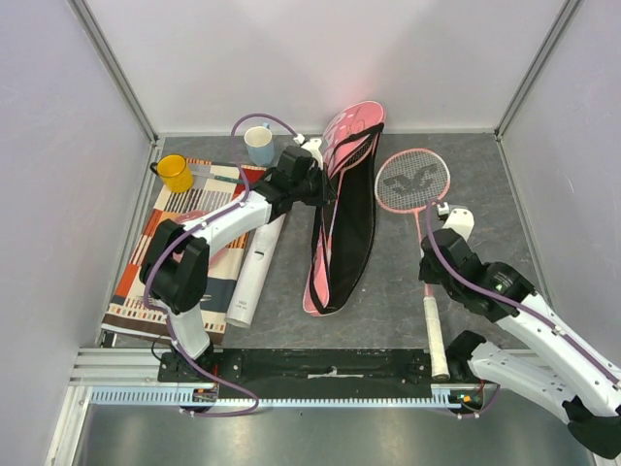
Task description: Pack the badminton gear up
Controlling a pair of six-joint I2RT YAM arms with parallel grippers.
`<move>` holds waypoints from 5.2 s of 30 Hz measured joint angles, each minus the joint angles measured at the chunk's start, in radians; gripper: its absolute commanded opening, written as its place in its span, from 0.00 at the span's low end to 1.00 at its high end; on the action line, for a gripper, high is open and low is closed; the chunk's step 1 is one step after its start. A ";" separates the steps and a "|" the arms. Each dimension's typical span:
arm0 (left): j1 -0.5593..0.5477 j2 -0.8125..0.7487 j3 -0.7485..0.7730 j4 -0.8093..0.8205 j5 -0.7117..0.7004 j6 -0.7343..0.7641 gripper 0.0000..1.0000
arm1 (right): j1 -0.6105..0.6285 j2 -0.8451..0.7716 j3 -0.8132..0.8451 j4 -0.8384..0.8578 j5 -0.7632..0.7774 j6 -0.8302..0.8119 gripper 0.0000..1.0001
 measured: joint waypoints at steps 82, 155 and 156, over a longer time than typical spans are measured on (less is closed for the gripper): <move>0.023 -0.067 -0.166 0.192 0.553 -0.267 0.02 | -0.304 0.388 -0.056 0.729 -0.647 -0.158 0.80; -0.006 -0.150 -0.344 0.183 0.364 -0.196 0.02 | -0.353 0.431 -0.083 0.713 -0.813 -0.211 0.78; -0.006 -0.150 -0.346 0.186 0.364 -0.196 0.02 | -0.370 0.448 -0.042 0.712 -0.818 -0.210 0.79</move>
